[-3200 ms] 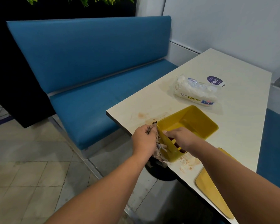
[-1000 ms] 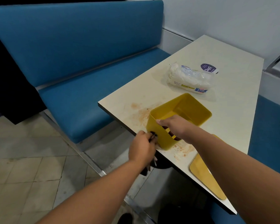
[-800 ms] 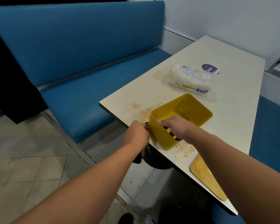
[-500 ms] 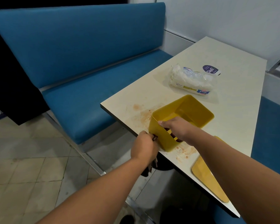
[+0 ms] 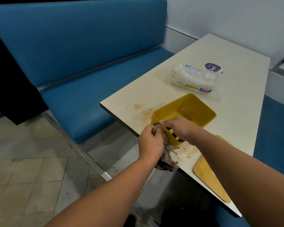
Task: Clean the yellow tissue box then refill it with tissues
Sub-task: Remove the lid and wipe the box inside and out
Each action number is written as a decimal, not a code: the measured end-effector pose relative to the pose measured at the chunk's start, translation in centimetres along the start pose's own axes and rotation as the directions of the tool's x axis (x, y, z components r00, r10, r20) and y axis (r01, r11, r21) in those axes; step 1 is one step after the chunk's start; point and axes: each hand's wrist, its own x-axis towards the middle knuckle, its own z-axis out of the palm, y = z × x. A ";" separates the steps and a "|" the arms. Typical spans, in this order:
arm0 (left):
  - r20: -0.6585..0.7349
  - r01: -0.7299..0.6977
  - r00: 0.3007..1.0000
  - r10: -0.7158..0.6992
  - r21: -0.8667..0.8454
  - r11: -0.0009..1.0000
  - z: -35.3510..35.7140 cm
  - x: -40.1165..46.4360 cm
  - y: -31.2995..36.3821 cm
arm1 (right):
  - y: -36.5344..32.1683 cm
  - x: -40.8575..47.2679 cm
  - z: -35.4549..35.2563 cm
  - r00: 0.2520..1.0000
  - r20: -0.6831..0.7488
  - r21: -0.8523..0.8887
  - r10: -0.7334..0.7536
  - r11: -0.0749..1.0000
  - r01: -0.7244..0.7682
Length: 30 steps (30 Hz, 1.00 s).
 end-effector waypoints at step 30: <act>0.029 -0.092 0.996 0.089 0.087 0.992 1.7 -2.7 -2.9 | -0.2 -0.5 0.1 0.999 0.006 0.017 -0.044 0.999 0.044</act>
